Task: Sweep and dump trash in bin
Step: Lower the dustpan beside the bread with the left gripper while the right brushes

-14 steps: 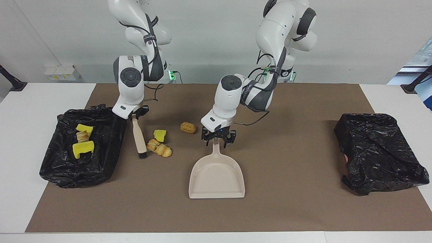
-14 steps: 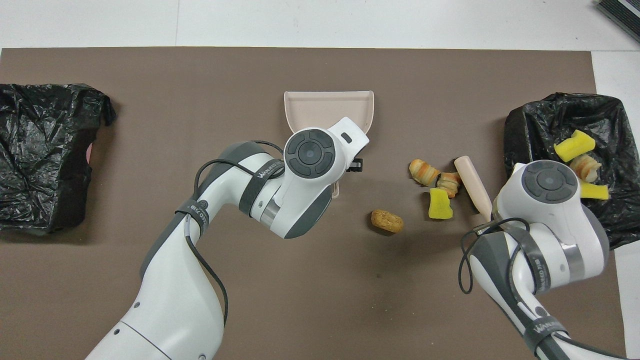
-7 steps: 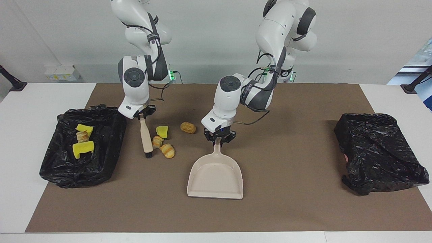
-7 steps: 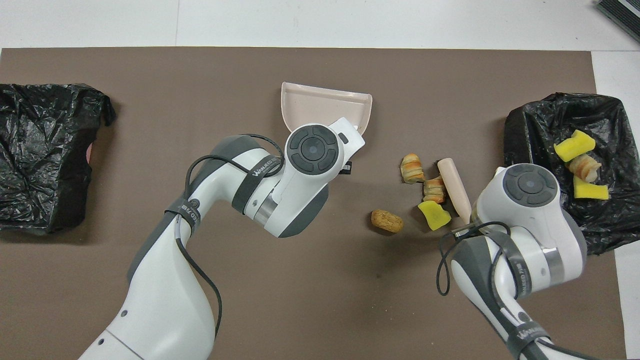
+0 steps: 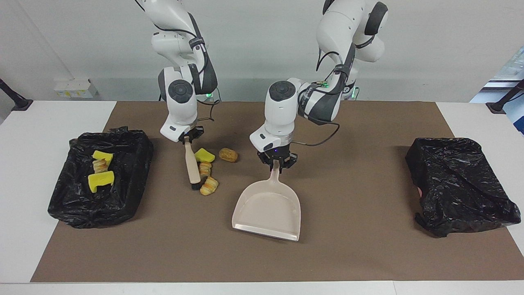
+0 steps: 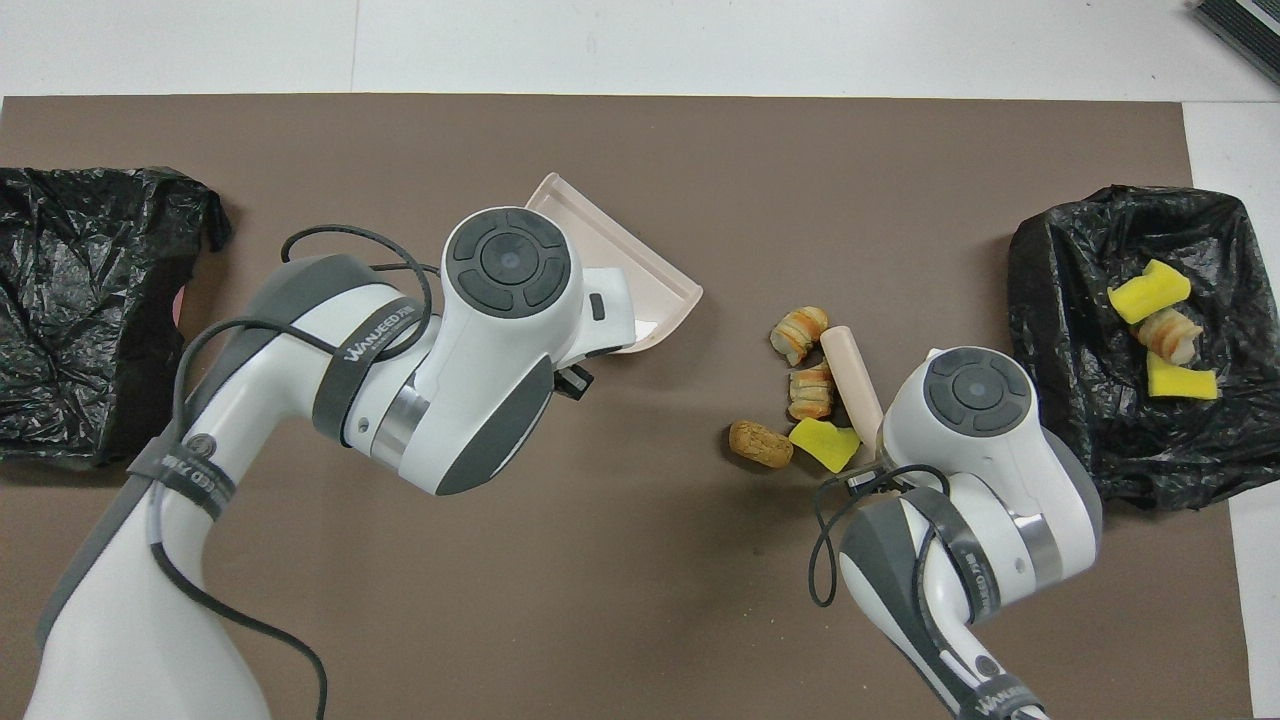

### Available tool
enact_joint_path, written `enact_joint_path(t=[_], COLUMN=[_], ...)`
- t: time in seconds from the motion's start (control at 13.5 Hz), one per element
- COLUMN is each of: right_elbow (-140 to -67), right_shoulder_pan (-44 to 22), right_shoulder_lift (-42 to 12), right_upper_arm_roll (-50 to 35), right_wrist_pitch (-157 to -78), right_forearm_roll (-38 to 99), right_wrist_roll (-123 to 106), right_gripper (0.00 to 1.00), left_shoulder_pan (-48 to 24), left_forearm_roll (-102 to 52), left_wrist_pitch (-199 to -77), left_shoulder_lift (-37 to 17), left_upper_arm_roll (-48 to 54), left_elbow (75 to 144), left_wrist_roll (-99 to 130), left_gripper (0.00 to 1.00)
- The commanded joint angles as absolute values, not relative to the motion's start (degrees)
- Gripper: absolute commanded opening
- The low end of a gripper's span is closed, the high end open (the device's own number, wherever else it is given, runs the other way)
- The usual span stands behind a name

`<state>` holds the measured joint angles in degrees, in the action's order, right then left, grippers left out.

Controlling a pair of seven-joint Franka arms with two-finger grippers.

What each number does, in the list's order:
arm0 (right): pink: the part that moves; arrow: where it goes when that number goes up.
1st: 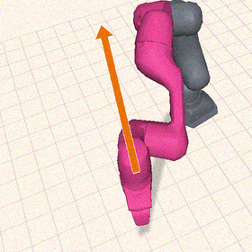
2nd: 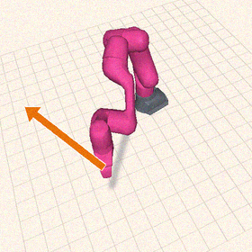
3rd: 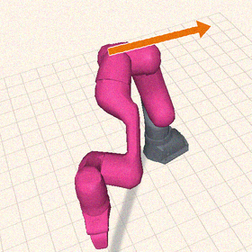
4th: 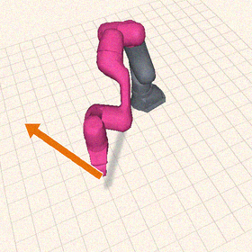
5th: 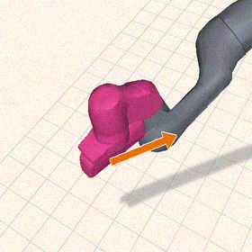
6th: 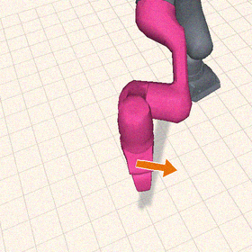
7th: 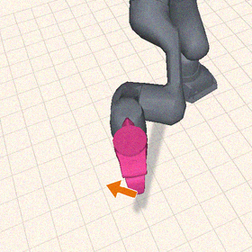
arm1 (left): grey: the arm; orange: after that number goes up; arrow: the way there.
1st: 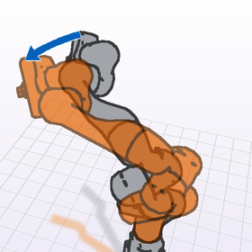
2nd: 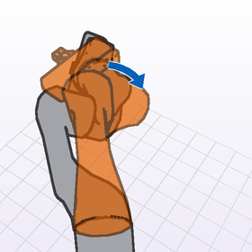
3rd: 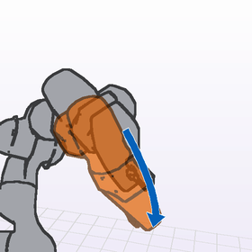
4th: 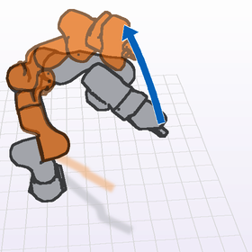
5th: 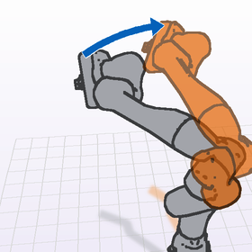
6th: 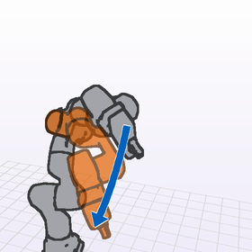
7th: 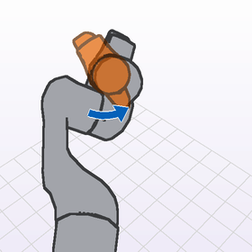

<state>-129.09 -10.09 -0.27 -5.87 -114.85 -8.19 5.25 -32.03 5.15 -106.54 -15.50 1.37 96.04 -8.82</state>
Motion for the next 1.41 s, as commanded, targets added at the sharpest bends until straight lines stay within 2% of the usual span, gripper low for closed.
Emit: enact_joint_path(t=[0.0,0.22,0.37,0.59,1.11,1.33], right_elbow=[-126.74,-128.14,-132.78,-133.77,-133.86,-133.51], right_shoulder_pan=[-8.79,-8.09,-6.07,-6.67,-12.47,-12.92], right_shoulder_lift=[0.26,1.49,4.20,4.75,4.04,3.96], right_upper_arm_roll=[-5.54,-5.54,-5.54,-5.71,-5.71,-5.80], right_wrist_pitch=[-112.33,-109.79,-111.61,-112.59,-114.17,-114.17], right_forearm_roll=[-7.03,-7.12,-7.12,-5.90,1.31,1.67], right_wrist_roll=[5.36,5.36,5.27,5.97,11.94,12.83], right_gripper=[0.00,0.00,0.00,0.00,0.00,0.00], left_shoulder_pan=[-29.88,-28.74,-28.74,-31.10,-33.84,-34.63], left_forearm_roll=[6.06,6.15,6.15,6.15,7.73,7.73], left_wrist_pitch=[-104.60,-106.17,-109.32,-112.49,-119.18,-120.40], left_shoulder_lift=[-10.47,-7.74,-5.90,-3.70,-3.34,-3.34], left_upper_arm_roll=[1.67,1.67,1.67,1.76,1.85,1.85], left_elbow=[102.64,108.27,112.13,116.70,121.20,122.78], left_wrist_roll=[-20.70,-32.30,-37.86,-37.62,-37.26,-37.18], left_gripper=[0.01,0.00,0.00,0.00,0.00,0.00])
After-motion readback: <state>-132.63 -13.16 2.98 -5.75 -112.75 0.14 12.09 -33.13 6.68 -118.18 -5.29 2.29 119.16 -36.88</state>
